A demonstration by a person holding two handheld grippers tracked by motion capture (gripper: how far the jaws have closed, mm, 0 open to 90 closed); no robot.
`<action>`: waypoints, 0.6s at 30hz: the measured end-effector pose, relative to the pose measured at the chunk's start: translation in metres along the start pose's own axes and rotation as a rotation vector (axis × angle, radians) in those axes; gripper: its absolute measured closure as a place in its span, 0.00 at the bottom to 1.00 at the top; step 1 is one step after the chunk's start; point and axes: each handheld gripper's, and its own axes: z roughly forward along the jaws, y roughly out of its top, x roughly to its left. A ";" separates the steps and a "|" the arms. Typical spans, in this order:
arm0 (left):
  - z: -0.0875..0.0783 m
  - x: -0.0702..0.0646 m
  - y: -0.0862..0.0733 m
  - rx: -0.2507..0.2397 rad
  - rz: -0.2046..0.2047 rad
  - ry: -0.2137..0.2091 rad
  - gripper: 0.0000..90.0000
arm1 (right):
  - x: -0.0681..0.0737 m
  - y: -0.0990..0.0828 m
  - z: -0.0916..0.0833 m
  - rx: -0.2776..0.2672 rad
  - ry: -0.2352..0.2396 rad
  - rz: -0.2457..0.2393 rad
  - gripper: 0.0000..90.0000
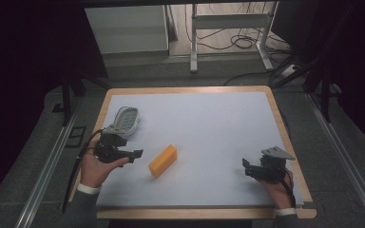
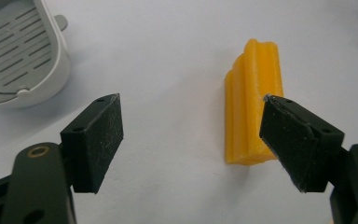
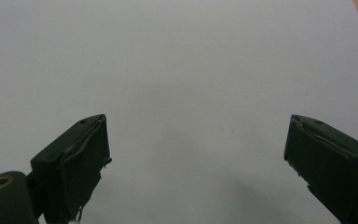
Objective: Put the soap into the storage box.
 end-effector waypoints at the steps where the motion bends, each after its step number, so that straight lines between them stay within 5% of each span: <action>1: 0.001 -0.001 0.000 0.005 -0.005 -0.001 0.25 | 0.000 0.000 0.000 -0.002 0.002 -0.002 0.07; 18: 0.013 -0.012 0.011 0.032 0.018 0.002 0.19 | 0.001 -0.001 0.001 0.005 0.001 -0.008 0.07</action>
